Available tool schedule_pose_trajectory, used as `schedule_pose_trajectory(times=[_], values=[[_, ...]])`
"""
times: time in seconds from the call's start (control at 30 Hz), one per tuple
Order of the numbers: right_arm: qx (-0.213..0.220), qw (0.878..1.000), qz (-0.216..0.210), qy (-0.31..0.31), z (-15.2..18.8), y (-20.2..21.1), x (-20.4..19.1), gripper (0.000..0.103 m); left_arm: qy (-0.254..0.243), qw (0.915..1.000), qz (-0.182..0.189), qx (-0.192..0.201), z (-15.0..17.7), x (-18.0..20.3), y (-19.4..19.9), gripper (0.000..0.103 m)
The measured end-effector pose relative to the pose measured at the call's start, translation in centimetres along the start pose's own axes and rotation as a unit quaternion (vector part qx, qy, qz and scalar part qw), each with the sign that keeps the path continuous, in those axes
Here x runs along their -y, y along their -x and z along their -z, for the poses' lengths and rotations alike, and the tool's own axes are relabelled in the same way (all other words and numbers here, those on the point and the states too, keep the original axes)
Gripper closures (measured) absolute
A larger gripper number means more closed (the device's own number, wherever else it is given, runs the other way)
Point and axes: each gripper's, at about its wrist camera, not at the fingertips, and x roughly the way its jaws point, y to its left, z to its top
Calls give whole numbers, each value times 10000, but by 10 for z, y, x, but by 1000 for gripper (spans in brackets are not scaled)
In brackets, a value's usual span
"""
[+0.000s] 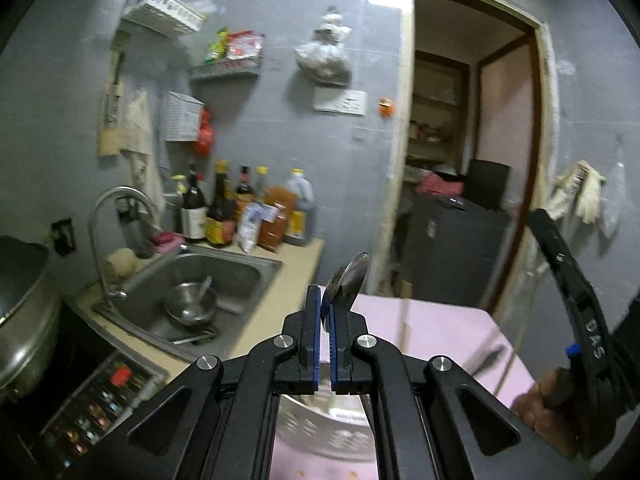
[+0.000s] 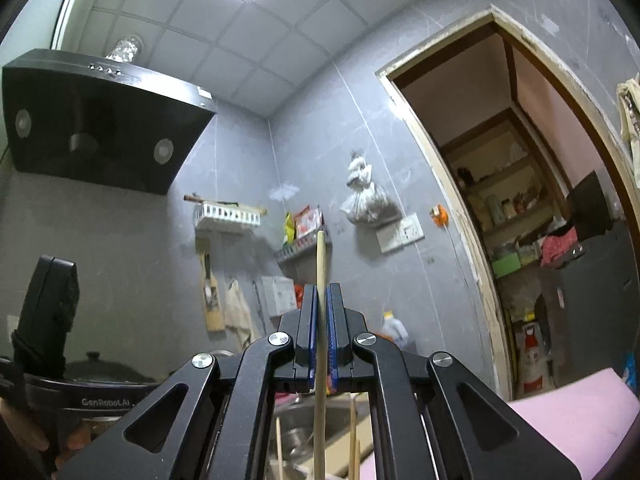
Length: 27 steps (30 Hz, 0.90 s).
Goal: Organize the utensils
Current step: 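Lift the spoon and chopstick upright and carry both over the white basket, then lower the spoon and chopstick into the basket and open both tools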
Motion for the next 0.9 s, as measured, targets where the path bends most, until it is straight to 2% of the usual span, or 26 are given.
schedule_pose_trajectory(times=[0.27,0.5,0.7,0.9], values=[[264,9947,847,521,30,-18,-19,100,345,9987,-367,79,6,-40,-37,101],[198,9903,1061,878,53,-24,-24,100,201,9974,-691,72,18,-42,-56,101],[-81,9856,1298,1084,68,-32,-26,100,56,9976,-692,10,35,-31,-67,101],[-442,9811,1487,1159,86,-32,-23,100,178,9984,-514,-158,49,-28,-74,101]])
